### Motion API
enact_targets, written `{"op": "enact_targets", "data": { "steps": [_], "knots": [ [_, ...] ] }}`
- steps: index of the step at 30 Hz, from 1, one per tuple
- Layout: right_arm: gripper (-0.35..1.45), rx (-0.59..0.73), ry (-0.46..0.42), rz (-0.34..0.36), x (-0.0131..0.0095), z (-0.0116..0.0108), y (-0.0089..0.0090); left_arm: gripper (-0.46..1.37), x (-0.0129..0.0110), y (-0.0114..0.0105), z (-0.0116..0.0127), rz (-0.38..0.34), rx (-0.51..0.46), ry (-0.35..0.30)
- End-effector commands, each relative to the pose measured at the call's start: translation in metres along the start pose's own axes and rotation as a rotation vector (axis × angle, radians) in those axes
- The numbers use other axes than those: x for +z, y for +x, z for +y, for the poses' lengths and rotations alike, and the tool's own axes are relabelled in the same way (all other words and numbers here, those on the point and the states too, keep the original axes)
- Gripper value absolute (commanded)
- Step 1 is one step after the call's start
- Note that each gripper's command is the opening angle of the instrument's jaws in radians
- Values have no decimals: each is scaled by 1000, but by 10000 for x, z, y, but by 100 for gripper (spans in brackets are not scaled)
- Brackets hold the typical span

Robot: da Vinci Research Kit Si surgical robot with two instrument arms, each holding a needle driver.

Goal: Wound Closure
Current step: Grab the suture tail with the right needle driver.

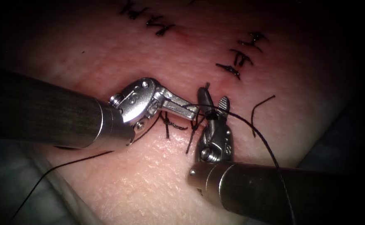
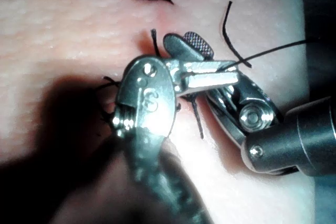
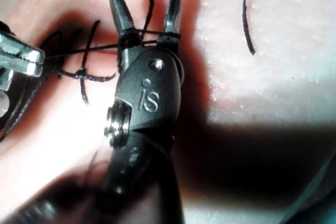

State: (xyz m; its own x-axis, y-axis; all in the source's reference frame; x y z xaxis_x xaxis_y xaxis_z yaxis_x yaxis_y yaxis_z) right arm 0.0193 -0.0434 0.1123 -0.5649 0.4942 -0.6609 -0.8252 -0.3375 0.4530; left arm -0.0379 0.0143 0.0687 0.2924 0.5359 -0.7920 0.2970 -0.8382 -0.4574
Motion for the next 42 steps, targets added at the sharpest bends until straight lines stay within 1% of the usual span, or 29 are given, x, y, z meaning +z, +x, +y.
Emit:
{"op": "enact_targets", "data": {
  "steps": [1, 5, 7, 11, 15, 16, 20, 28, 31, 35, 38, 41, 42],
  "knots": [
    [117, 0, 8, -2, 3, 0, 1, -35, 0, -1, 0, -1, 0, -11],
    [110, 0, 29, -13, 19, -4, 1, -35, 2, -2, -1, -1, 1, -13],
    [107, 2, 35, -32, 25, -6, 0, -35, 3, -2, -1, -1, 1, -14],
    [102, -24, 59, -98, 34, -14, -9, -35, 4, -3, -2, -1, 1, -17],
    [100, -47, 107, -154, 37, -23, -20, -35, 4, -2, -2, -1, 1, -17],
    [100, -60, 102, -163, 38, -25, -23, -35, 3, -2, -2, -1, 1, -16],
    [100, -112, 92, -163, 38, -29, -29, -35, 1, -1, 0, -1, 0, -13],
    [100, -204, 68, -152, 36, -22, -22, -35, -1, 0, 1, -1, 0, -10],
    [100, -277, 53, -146, 33, -18, -20, -35, 0, 0, 1, -1, 0, -11],
    [99, -337, 33, -139, 27, -11, -18, -35, 0, 0, 1, -1, 0, -11],
    [96, -349, 23, -140, 26, -8, -17, -35, -1, 1, 1, -1, -1, -10],
    [94, -357, 16, -161, 27, -3, -16, -35, -1, 1, 2, -1, -1, -10],
    [90, -358, 15, -166, 28, -1, -15, -35, -1, 1, 2, -1, -1, -9]
  ]
}}
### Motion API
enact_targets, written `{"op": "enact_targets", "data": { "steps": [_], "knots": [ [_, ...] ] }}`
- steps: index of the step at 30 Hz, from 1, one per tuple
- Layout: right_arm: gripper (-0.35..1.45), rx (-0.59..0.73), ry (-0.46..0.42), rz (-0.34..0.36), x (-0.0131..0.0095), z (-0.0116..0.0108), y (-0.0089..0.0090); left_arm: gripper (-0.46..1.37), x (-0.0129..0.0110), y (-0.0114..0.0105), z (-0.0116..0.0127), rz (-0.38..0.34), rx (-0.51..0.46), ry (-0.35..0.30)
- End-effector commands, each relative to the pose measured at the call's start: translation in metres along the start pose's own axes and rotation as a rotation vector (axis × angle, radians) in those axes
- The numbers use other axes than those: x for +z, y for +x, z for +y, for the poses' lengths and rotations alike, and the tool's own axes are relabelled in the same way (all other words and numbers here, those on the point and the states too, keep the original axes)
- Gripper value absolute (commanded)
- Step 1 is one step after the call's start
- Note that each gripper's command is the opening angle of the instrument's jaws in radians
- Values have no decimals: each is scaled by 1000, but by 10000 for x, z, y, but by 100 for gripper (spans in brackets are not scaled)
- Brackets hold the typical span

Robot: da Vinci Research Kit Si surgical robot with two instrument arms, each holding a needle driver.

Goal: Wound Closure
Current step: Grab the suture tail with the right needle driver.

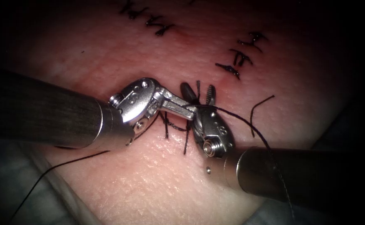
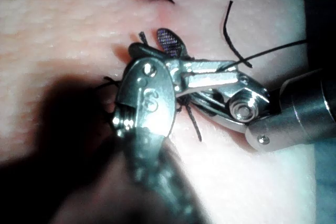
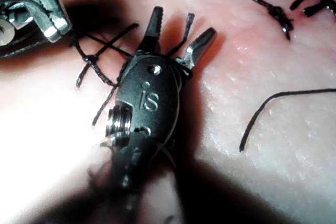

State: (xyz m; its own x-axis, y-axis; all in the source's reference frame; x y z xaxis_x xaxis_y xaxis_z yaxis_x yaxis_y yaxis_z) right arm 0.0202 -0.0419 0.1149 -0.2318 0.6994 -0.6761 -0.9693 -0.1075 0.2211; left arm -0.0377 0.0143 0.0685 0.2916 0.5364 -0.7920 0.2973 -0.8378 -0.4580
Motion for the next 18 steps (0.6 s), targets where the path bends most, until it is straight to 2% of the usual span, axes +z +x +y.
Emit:
{"op": "enact_targets", "data": {
  "steps": [1, 7, 12, 18],
  "knots": [
    [88, 1, -1, -3, 0, 1, 0, -35, 0, 0, 0, 0, 0, -9],
    [55, 4, -7, -55, 10, -2, 3, -35, 0, 0, 0, 3, 0, -4],
    [54, 3, 52, -110, 21, -3, 5, -35, 1, 1, 0, 3, -1, -4],
    [54, -15, 51, -171, 21, 4, -11, -35, 0, 3, 1, 4, -2, -2]
  ]
}}
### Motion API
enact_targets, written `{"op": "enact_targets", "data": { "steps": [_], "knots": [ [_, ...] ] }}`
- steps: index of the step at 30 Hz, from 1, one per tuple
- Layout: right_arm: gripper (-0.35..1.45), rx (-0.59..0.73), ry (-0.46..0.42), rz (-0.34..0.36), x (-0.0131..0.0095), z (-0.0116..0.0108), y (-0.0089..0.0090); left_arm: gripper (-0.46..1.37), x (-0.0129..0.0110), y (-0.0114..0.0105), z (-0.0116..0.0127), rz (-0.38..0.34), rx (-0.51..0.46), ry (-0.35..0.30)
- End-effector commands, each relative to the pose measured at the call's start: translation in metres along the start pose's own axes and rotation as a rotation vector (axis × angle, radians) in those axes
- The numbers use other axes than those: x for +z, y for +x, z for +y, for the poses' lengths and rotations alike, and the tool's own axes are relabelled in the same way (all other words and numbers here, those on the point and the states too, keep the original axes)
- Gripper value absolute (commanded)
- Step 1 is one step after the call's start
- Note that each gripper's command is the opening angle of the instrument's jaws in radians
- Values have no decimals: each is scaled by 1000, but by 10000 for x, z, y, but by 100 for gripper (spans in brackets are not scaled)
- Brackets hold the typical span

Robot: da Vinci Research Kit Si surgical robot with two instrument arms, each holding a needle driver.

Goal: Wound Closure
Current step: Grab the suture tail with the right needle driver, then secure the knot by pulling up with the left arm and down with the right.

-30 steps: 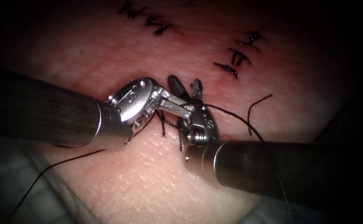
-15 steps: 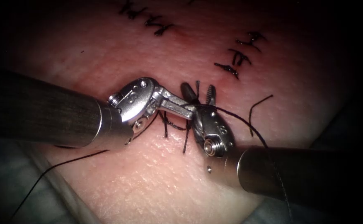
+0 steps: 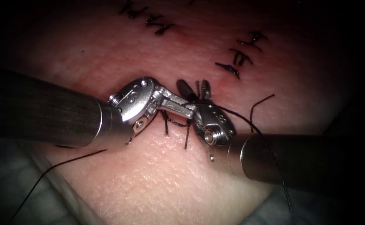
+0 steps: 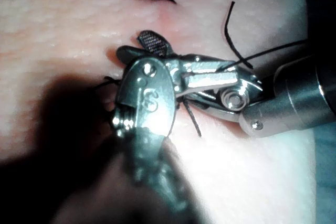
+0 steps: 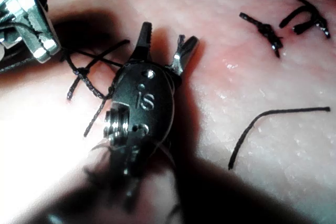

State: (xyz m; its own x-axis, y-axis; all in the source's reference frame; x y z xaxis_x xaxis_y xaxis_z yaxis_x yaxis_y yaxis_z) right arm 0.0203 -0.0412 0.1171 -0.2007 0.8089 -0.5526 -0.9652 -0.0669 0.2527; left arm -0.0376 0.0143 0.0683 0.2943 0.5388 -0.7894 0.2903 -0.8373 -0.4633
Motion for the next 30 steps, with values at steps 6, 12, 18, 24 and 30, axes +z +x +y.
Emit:
{"op": "enact_targets", "data": {
  "steps": [6, 12, 18, 24, 30],
  "knots": [
    [20, -30, 0, -10, -5, -1, -5, -35, -1, 1, 1, 0, 0, -9],
    [-35, -27, -33, -11, -11, -5, -2, -35, 0, 1, 0, 0, 0, -11],
    [-35, -42, -42, -30, -15, -6, 1, -35, -1, 0, 0, 0, 0, -9],
    [-35, -46, -35, -22, -31, -7, 8, -35, 0, -2, -6, 2, -7, -3],
    [-35, -63, -19, 39, -52, -15, 32, -35, -10, -17, -32, -11, -11, 66]
  ]
}}
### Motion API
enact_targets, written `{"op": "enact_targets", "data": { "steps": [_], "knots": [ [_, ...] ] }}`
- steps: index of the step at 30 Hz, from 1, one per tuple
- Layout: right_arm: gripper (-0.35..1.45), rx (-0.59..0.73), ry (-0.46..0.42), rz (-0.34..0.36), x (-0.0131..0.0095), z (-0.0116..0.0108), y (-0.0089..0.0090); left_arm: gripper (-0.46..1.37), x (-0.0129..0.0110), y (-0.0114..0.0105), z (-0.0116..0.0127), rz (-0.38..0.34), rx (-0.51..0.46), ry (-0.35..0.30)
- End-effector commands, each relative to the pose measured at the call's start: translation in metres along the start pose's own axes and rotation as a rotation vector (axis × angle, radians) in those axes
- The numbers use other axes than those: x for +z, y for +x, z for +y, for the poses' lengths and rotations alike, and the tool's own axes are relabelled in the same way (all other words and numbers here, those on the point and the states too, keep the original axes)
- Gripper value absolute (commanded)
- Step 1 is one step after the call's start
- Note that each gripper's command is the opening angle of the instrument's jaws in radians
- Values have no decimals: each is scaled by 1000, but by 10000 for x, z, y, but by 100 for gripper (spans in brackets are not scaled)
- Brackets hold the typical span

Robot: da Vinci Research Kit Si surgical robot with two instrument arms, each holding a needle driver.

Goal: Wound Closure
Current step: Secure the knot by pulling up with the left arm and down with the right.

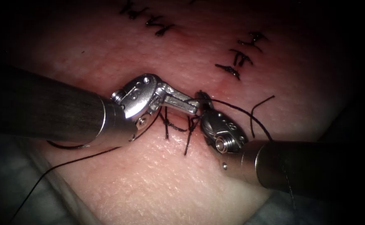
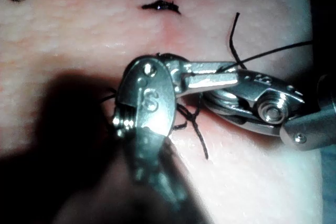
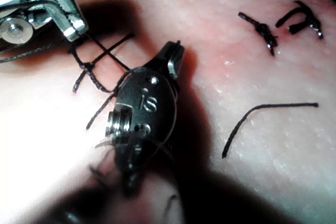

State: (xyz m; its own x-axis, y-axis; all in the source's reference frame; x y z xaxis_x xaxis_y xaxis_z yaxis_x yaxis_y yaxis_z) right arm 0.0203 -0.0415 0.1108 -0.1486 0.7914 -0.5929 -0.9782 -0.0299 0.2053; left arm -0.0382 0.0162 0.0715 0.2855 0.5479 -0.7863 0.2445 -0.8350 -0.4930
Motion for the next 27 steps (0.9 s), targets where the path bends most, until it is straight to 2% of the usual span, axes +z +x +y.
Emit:
{"op": "enact_targets", "data": {
  "steps": [1, 2, 4, 5, 7, 14, 20, 27],
  "knots": [
    [-35, -4, 2, 7, 0, 1, 2, -35, -3, -3, -4, -9, 2, 33],
    [-35, -9, 13, 18, -2, 1, 7, -35, -7, -8, -14, -43, 19, 80],
    [-35, -8, 18, 23, -2, 1, 11, -35, -12, -12, -23, -78, 33, 114],
    [-35, -8, 25, 26, -2, 1, 13, -35, -17, -14, -30, -101, 51, 151],
    [-35, -15, 33, 31, -3, 2, 13, -35, -22, -13, -36, -99, 41, 180],
    [-35, -20, 72, 30, -10, -2, 5, -35, -23, -6, -41, -106, 25, 188],
    [-35, -29, 114, 26, -33, -10, -9, -35, -26, -12, -49, -152, 16, 195],
    [-35, -35, 161, 29, -61, -19, -20, -35, -39, -26, -82, -209, 7, 214]
  ]
}}
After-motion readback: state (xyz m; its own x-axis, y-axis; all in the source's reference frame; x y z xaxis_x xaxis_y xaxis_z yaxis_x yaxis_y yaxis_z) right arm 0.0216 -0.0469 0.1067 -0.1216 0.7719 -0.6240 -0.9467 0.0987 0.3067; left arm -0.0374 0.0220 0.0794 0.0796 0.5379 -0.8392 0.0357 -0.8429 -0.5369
